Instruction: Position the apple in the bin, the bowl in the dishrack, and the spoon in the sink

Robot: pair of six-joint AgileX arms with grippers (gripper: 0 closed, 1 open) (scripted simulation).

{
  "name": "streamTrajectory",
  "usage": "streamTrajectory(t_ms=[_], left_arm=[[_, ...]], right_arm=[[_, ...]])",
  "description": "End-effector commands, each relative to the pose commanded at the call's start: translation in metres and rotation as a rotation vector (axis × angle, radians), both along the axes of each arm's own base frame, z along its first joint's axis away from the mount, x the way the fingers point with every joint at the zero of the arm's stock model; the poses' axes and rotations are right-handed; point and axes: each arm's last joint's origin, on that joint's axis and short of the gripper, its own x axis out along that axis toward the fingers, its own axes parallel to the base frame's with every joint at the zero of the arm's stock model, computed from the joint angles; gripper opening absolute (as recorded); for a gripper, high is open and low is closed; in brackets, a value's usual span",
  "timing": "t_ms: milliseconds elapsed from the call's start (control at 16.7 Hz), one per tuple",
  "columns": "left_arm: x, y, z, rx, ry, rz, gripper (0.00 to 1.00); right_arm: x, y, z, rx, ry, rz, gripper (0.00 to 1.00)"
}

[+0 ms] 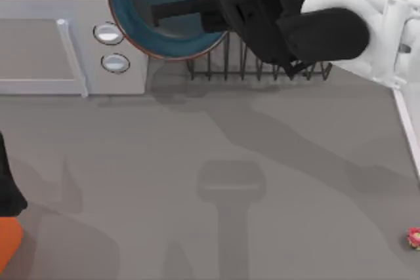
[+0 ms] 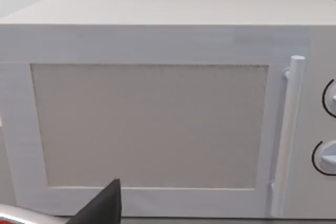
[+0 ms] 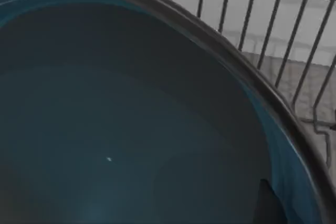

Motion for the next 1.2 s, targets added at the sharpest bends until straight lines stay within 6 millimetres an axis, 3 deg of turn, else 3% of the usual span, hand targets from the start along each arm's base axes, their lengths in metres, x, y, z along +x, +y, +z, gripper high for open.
streamTrajectory(t_ms=[180, 360, 540, 900, 1020, 1200], left_arm=[[0.0, 0.0, 0.0, 0.0, 0.0, 0.0, 1.0], [0.0, 0.0, 0.0, 0.0, 0.0, 0.0, 1.0], [0.0, 0.0, 0.0, 0.0, 0.0, 0.0, 1.0], [0.0, 0.0, 0.0, 0.0, 0.0, 0.0, 1.0], [0.0, 0.0, 0.0, 0.0, 0.0, 0.0, 1.0], [0.0, 0.0, 0.0, 0.0, 0.0, 0.0, 1.0]], right_arm=[[-0.02, -0.013, 0.055, 0.114, -0.3, -0.12, 0.0], [-0.048, -0.027, 0.084, 0.122, -0.45, -0.193, 0.0], [-0.066, -0.028, 0.083, 0.088, -0.482, -0.193, 0.0], [-0.065, -0.028, 0.082, 0.086, -0.483, -0.195, 0.0], [-0.055, -0.021, 0.075, 0.086, -0.483, -0.194, 0.0], [-0.017, -0.005, 0.045, 0.087, -0.482, -0.194, 0.0]])
